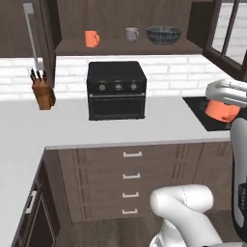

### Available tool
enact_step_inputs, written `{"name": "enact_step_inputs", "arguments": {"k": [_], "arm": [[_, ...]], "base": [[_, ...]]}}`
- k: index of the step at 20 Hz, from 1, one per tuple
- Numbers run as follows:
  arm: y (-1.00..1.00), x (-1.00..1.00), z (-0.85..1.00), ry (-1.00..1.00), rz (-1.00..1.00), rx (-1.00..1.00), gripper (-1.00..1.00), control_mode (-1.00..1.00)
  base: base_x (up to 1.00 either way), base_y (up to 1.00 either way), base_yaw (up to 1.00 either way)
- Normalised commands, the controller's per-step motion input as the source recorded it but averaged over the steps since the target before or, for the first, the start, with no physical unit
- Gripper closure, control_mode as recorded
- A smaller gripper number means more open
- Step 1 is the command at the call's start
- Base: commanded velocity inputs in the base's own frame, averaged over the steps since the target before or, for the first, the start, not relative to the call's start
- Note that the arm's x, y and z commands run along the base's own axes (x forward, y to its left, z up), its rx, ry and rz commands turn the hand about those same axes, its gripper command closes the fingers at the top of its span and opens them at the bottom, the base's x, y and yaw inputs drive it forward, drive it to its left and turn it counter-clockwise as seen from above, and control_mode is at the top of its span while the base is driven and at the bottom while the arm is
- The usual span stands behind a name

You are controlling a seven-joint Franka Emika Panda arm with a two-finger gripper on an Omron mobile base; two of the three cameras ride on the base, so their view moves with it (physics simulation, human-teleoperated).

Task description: Gather all objects into one cabinet and sort the glasses and bowls to opposite sides.

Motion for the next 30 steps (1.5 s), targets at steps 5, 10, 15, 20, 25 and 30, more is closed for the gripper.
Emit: {"name": "enact_step_inputs", "arguments": {"k": [5,10,15,20,25,30], "arm": [[0.0,0.0,0.0,0.0,0.0,0.0,1.0,1.0],[0.0,0.0,0.0,0.0,0.0,0.0,1.0,1.0],[0.0,0.0,0.0,0.0,0.0,0.0,1.0,1.0],[0.0,0.0,0.0,0.0,0.0,0.0,1.0,1.0],[0.0,0.0,0.0,0.0,0.0,0.0,1.0,1.0],[0.0,0.0,0.0,0.0,0.0,0.0,1.0,1.0]], "base": [[0.54,0.24,0.07],[0.58,0.04,0.01],[0.37,0.13,-0.02],[0.14,0.22,0.0],[0.38,0.4,0.0],[0.4,0.4,-0.01]]}}
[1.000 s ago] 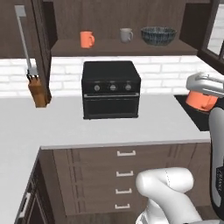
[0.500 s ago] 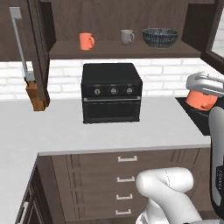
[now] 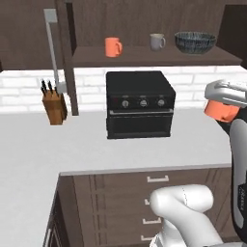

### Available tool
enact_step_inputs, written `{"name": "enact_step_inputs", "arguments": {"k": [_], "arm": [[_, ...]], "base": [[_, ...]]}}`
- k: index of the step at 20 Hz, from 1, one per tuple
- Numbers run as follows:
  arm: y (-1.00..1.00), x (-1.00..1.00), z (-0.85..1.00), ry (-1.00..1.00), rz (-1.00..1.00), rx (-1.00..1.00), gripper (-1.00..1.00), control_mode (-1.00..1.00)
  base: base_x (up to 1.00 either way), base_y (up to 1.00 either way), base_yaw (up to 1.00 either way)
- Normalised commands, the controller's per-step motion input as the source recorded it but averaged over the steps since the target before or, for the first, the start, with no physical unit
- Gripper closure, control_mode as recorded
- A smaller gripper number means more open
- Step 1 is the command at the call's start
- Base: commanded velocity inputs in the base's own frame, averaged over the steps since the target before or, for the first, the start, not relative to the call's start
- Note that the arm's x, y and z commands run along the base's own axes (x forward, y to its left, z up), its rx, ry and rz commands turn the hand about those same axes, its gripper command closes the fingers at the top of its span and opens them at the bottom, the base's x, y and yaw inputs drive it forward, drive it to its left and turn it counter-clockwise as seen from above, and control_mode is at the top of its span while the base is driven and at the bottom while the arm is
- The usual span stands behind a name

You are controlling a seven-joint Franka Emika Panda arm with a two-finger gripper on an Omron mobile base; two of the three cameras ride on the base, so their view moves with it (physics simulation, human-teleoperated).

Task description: Gather all objects into one cabinet and sort the glasses and bowls to opposite sides.

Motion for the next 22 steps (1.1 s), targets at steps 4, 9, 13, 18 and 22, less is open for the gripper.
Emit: {"name": "enact_step_inputs", "arguments": {"k": [4,9,13,18,22], "arm": [[0.0,0.0,0.0,0.0,0.0,0.0,1.0,1.0],[0.0,0.0,0.0,0.0,0.0,0.0,1.0,1.0],[0.0,0.0,0.0,0.0,0.0,0.0,1.0,1.0],[0.0,0.0,0.0,0.0,0.0,0.0,1.0,1.0],[0.0,0.0,0.0,0.0,0.0,0.0,1.0,1.0]], "base": [[0.44,0.0,-0.15],[0.19,0.0,-0.05],[0.29,0.0,-0.01],[0.41,0.0,-0.07],[0.23,0.0,0.0]]}}
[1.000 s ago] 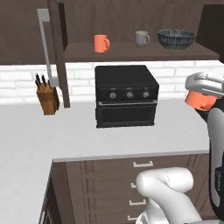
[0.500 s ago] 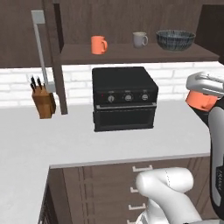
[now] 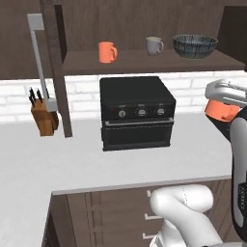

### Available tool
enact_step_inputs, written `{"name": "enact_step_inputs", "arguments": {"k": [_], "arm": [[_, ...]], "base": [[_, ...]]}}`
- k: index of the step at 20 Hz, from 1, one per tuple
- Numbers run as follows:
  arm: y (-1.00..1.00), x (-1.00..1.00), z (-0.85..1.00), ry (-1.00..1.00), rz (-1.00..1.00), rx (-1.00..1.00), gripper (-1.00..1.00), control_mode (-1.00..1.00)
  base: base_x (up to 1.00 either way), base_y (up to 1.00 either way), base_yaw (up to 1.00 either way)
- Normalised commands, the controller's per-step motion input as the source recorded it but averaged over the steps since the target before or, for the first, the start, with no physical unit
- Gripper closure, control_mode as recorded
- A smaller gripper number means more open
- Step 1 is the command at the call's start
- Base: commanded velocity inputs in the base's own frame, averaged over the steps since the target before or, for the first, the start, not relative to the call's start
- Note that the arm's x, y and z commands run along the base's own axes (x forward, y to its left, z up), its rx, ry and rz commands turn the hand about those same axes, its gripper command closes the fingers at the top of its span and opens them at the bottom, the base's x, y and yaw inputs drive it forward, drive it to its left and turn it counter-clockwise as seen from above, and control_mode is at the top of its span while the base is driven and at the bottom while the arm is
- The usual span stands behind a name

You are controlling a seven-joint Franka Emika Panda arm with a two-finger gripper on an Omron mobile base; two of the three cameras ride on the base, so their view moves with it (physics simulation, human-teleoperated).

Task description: Gather all objects into one cabinet and sort the glasses and bowls to opposite sides.

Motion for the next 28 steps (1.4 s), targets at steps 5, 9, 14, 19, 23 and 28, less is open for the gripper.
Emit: {"name": "enact_step_inputs", "arguments": {"k": [5,9,14,19,23,28], "arm": [[0.0,0.0,0.0,0.0,0.0,0.0,1.0,1.0],[0.0,0.0,0.0,0.0,0.0,0.0,1.0,1.0],[0.0,0.0,0.0,0.0,0.0,0.0,1.0,1.0],[0.09,-0.2,0.1,-0.05,0.0,0.0,1.0,-1.0],[0.24,-0.24,0.19,-0.1,0.0,0.0,1.0,-1.0],[0.08,-0.04,0.31,-0.1,0.0,0.0,1.0,-1.0]], "base": [[0.37,0.0,-0.04],[0.21,0.0,-0.01],[0.01,0.06,0.0],[-0.08,0.05,0.0],[0.0,0.0,0.0],[0.0,0.0,0.0]]}}
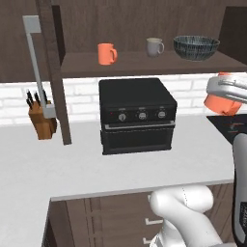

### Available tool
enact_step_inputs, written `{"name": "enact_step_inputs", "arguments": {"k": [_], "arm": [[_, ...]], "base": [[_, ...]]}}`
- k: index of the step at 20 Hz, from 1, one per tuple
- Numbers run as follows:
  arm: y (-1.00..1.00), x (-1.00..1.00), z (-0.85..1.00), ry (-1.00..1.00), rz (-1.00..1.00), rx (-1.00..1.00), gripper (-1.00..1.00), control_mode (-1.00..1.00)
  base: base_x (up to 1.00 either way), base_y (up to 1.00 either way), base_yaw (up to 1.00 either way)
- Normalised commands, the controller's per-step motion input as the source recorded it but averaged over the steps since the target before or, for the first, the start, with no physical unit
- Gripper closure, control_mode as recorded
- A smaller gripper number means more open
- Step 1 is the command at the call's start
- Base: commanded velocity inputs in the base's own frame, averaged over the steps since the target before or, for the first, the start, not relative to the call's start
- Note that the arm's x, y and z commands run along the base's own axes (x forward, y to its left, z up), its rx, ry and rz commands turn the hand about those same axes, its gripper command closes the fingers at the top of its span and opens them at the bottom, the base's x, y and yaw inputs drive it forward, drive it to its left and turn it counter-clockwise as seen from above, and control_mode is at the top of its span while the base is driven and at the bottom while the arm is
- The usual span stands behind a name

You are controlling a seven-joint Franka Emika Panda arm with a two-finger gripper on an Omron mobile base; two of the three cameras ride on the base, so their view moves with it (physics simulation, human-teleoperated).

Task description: Gather all objects into one cabinet and sort the glasses and bowls to opposite sides.

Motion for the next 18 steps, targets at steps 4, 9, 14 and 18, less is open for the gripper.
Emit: {"name": "enact_step_inputs", "arguments": {"k": [4,9,14,18], "arm": [[0.02,0.0,0.62,-0.06,0.0,0.0,1.0,-1.0],[0.14,0.02,0.67,-0.04,0.0,0.0,1.0,-1.0],[0.06,0.48,0.04,0.0,0.02,-0.04,1.0,-1.0],[0.09,0.47,-0.08,0.0,0.05,-0.05,1.0,-1.0]], "base": [[0.0,0.0,0.0],[0.0,0.0,0.0],[0.0,0.0,0.0],[0.0,0.0,0.0]]}}
